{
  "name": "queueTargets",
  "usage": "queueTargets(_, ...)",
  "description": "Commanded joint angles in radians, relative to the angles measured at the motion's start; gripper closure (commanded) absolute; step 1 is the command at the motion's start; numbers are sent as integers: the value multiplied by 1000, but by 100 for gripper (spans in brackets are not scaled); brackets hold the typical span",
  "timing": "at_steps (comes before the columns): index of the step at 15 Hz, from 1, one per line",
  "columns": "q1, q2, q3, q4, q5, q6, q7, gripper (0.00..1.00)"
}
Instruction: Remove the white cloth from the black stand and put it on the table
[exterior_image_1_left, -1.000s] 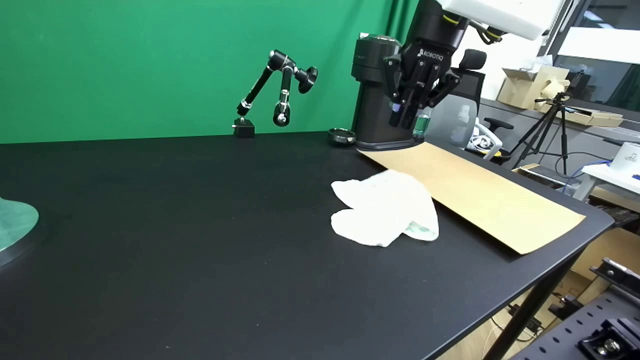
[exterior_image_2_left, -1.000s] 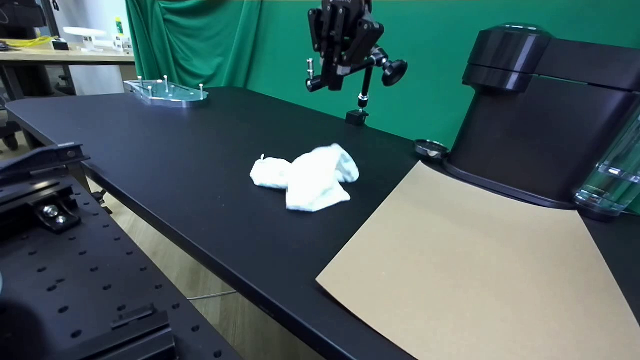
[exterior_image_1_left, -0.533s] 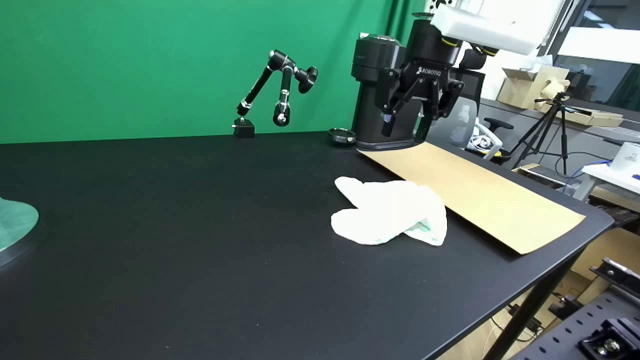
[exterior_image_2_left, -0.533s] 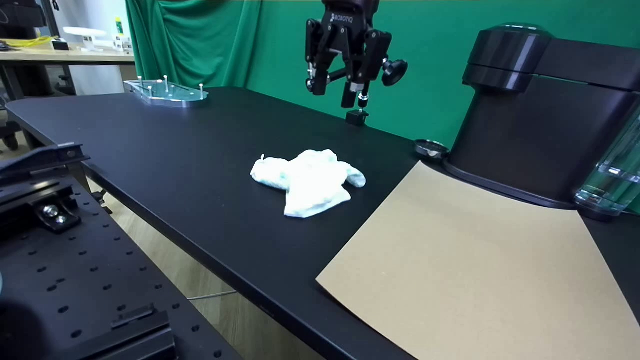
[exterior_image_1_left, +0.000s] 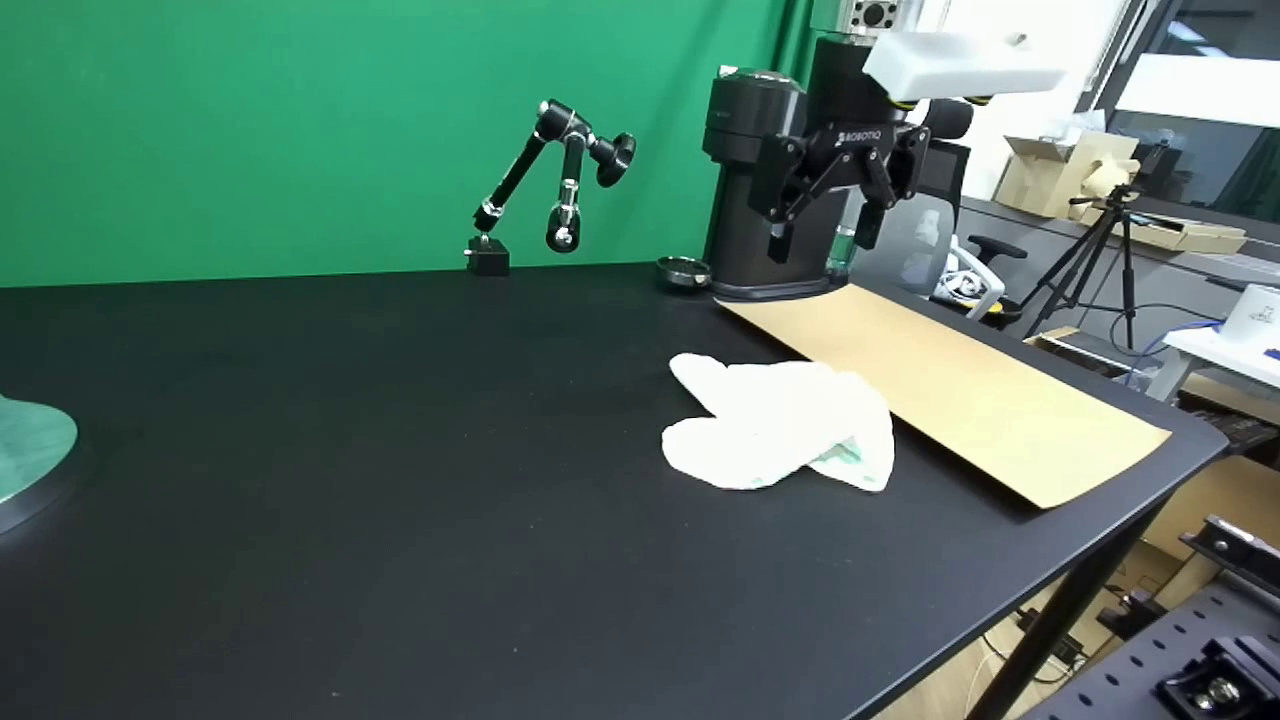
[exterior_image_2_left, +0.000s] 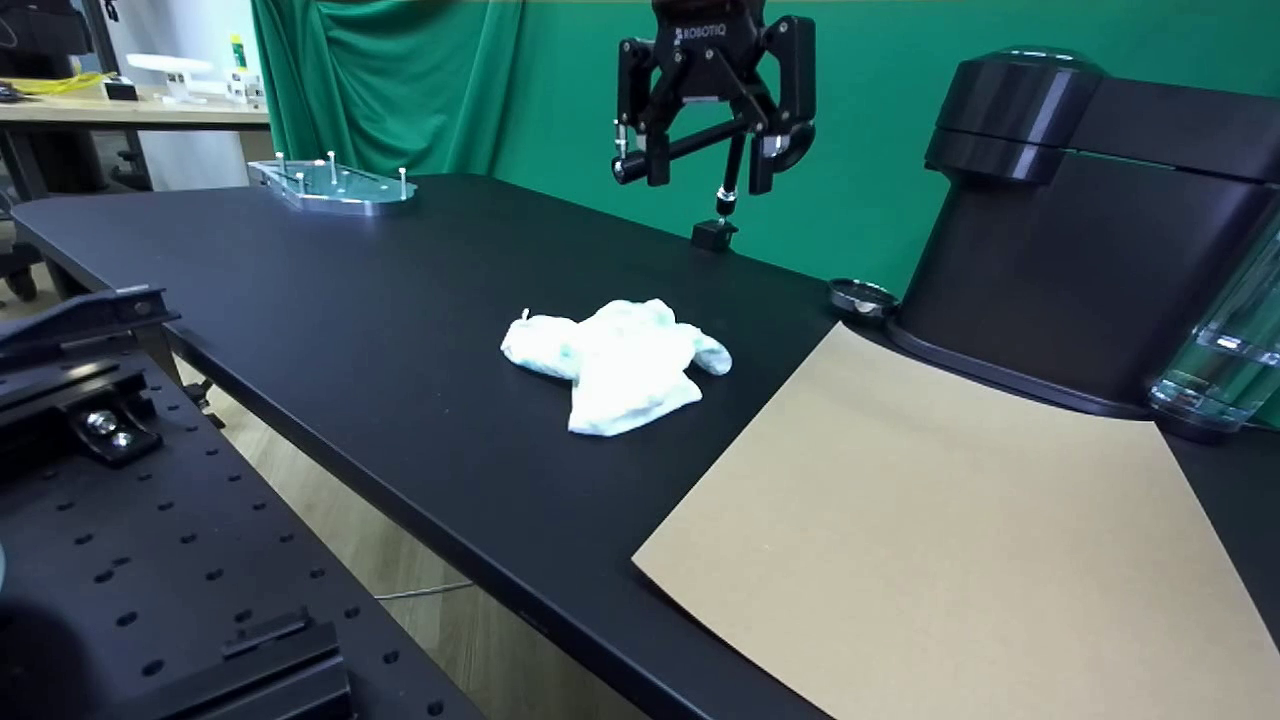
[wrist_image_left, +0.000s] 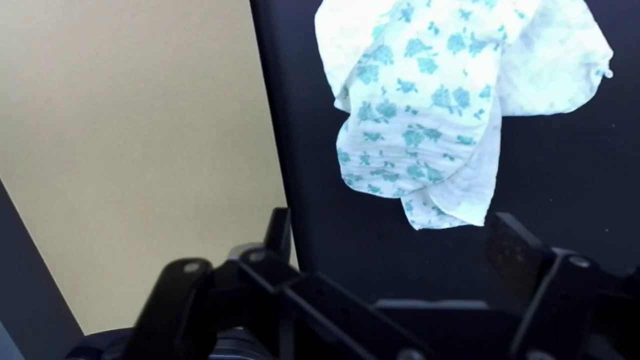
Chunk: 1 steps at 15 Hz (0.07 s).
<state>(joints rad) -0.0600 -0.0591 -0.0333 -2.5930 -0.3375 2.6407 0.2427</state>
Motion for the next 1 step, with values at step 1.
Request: queueTargets(1,1,-26,10,-10,3,-17,11,0)
